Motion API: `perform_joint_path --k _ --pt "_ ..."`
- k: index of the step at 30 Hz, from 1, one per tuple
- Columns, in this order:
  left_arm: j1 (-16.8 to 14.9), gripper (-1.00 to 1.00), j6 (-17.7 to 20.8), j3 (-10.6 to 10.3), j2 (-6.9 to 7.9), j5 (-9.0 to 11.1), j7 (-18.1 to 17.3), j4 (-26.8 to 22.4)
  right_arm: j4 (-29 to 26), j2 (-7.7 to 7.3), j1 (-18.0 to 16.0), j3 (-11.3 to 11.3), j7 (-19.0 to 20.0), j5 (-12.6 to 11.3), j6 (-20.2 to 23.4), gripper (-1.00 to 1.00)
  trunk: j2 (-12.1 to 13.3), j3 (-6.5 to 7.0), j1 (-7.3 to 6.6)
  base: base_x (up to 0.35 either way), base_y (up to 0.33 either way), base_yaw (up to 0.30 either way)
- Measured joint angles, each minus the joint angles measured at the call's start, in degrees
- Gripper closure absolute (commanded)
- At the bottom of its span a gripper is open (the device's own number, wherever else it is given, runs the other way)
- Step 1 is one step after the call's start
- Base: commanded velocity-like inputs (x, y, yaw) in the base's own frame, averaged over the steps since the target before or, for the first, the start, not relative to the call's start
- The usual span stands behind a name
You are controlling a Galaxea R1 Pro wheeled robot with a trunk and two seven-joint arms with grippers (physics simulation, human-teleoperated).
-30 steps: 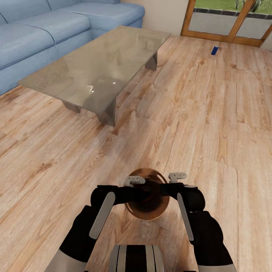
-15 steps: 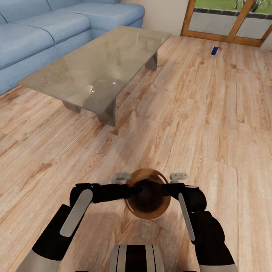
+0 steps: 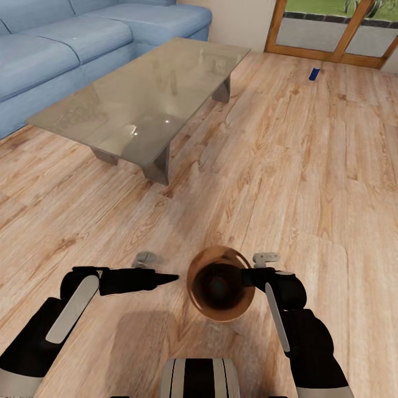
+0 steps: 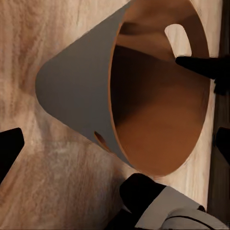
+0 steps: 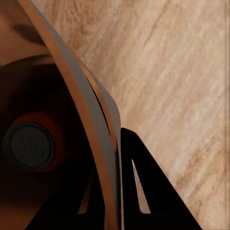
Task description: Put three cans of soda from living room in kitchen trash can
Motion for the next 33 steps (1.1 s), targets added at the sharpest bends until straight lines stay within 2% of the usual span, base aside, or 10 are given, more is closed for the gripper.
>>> perform_joint_path --k 2,5,6,12,15,18,24,30,33 --pt "0.0 -1.0 -0.01 2.33 1.88 -0.01 -3.34 0.03 0.0 0.0 0.0 0.0 0.01 -0.19 0.0 1.0 0.0 0.0 0.0 0.0 0.0 0.0" --pt "0.0 -1.0 0.0 3.79 4.5 0.03 -7.59 0.04 0.0 0.0 0.0 0.01 0.04 -0.73 0.04 1.0 0.0 0.0 0.0 0.0 0.0 0.0" --pt "0.0 -1.0 -0.01 3.94 6.0 0.0 -8.9 0.05 0.0 0.0 0.0 0.01 0.04 -0.67 0.06 1.0 0.0 0.0 0.0 0.0 0.0 0.0" --pt "0.0 -1.0 0.0 3.93 12.38 -0.05 -14.02 0.14 0.0 -0.15 0.0 -0.06 0.02 -0.36 0.08 1.0 0.0 0.0 0.0 0.0 0.0 0.0" --pt "0.0 -1.0 -0.28 3.88 14.41 -0.08 -14.67 0.26 0.0 -0.18 0.0 -0.07 0.03 -0.58 0.08 1.0 0.0 0.0 0.0 0.0 0.0 0.0" --pt "0.0 -1.0 -0.62 3.85 15.12 -0.65 -14.58 0.45 0.0 -0.27 0.0 -0.08 0.05 -0.49 0.08 1.0 0.0 0.0 0.0 0.0 0.0 0.0" --pt "0.01 -1.0 -0.83 3.72 15.02 -1.19 -13.97 0.94 0.01 -0.71 0.0 -0.09 0.06 -0.29 0.26 1.0 0.0 0.0 0.0 0.0 0.0 0.0" --pt "0.0 -1.0 -0.84 3.66 14.95 -1.37 -9.59 0.93 0.0 -0.78 0.0 -0.08 0.05 -0.65 0.21 1.0 0.0 0.0 0.0 0.0 0.0 0.0" --pt "0.0 -1.0 -0.79 3.62 14.93 -1.34 -8.91 0.93 0.0 -1.04 0.0 -0.08 0.03 -0.52 0.18 1.0 0.0 0.0 0.0 0.0 0.0 0.0"
